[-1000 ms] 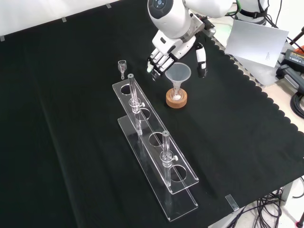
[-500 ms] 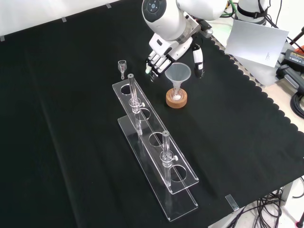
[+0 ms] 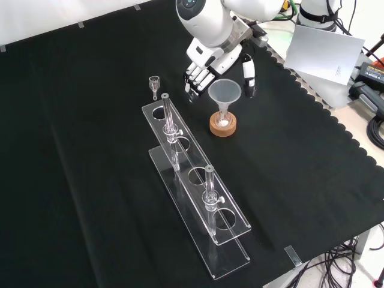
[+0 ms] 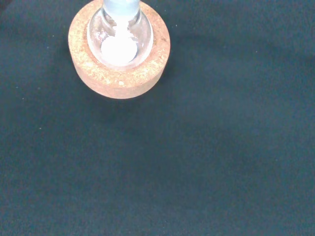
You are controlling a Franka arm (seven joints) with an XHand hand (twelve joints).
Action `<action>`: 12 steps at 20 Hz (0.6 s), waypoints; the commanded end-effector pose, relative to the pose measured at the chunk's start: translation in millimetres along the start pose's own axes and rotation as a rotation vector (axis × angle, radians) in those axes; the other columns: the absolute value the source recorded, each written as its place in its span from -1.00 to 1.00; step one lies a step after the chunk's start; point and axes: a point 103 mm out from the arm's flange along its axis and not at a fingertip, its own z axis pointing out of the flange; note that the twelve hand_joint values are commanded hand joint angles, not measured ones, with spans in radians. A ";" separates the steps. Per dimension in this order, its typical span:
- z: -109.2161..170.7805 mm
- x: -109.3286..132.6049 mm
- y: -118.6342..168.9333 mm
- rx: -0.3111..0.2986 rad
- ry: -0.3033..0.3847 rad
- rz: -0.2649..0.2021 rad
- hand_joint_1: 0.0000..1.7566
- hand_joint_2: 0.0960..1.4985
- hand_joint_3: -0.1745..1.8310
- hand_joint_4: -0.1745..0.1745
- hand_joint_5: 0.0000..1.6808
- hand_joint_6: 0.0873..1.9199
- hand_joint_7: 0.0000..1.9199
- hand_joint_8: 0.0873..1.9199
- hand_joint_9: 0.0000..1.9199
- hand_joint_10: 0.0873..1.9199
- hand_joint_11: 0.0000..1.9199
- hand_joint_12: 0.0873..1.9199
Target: Remove the funnel from the round-bottom flask.
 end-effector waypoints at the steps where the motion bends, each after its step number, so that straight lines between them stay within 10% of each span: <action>1: 0.6 3.9 0.0 -0.005 -0.005 -0.004 -0.35 -0.23 -0.82 -0.43 -0.89 -1.00 -0.91 -0.35 -1.00 -0.39 -1.00 -0.08; 12: 4.4 2.9 -1.0 0.003 -0.019 0.009 -0.29 -0.21 -0.81 -0.41 -0.80 -1.00 -0.85 -0.34 -1.00 -0.33 -1.00 -0.05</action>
